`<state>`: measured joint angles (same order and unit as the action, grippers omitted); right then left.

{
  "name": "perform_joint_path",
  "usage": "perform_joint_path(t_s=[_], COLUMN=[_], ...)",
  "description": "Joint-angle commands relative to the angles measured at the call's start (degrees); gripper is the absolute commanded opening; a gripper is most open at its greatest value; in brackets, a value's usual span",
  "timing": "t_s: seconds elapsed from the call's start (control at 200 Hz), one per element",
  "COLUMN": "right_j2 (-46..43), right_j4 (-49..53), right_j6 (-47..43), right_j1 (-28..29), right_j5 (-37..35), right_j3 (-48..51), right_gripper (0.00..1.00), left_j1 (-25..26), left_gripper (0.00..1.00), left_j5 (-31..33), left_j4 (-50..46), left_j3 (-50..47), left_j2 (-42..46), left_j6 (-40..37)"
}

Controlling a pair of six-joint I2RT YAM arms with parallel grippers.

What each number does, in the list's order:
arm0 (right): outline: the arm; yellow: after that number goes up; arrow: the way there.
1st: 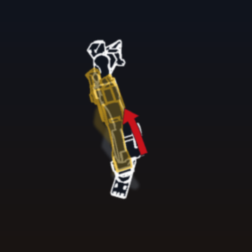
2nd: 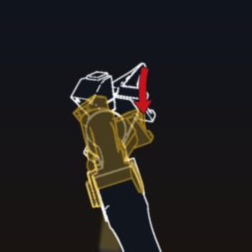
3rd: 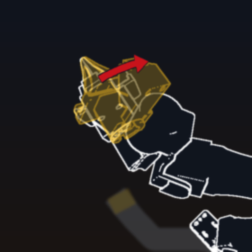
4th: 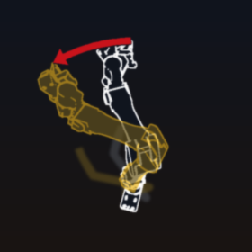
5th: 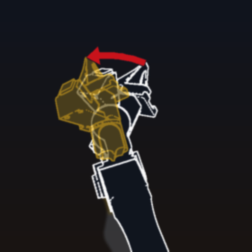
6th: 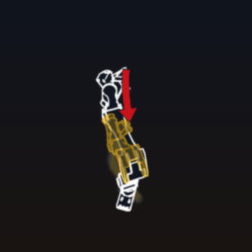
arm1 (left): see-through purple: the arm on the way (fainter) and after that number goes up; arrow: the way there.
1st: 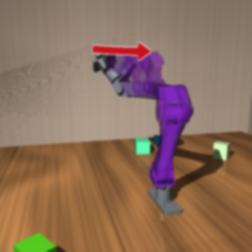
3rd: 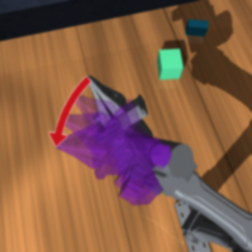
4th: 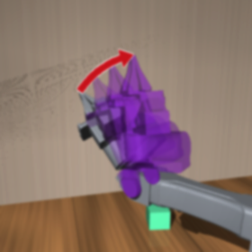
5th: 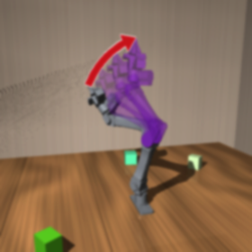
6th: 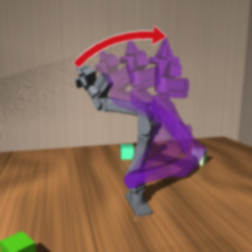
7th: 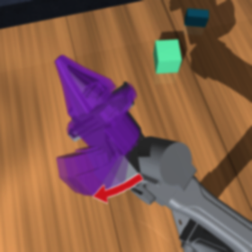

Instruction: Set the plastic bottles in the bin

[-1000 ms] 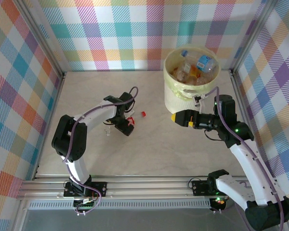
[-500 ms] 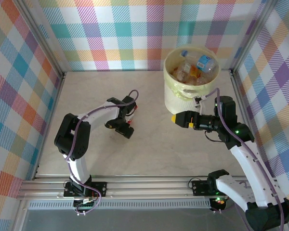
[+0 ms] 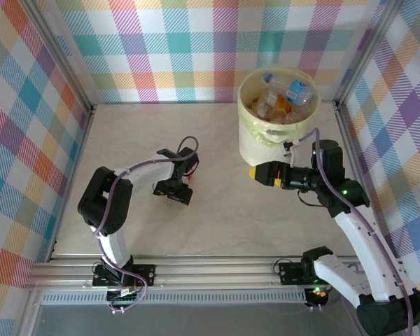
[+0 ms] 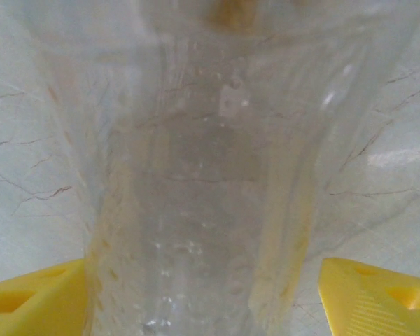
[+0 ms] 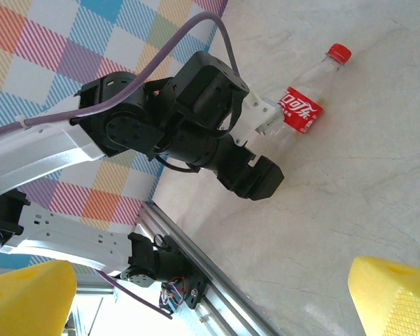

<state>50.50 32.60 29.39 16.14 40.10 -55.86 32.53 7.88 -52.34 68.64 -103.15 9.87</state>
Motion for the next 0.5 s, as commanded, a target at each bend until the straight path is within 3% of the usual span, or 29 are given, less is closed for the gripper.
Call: perform_joint_path(t_s=[0.0,0.495], right_j2=[-0.4,0.3], right_j4=[0.6,0.2], right_j6=[-0.1,0.8], right_j1=[0.1,0.1], right_j5=[0.1,0.2], right_j3=[0.7,0.8], right_gripper=[1.0,1.0], left_j1=[0.3,1.0], left_gripper=[0.79,0.56], left_j5=[-1.8,-3.9], left_j4=[1.9,4.6], left_j3=[-1.2,-2.7], left_j2=[1.7,4.4], left_j6=[3.0,5.0])
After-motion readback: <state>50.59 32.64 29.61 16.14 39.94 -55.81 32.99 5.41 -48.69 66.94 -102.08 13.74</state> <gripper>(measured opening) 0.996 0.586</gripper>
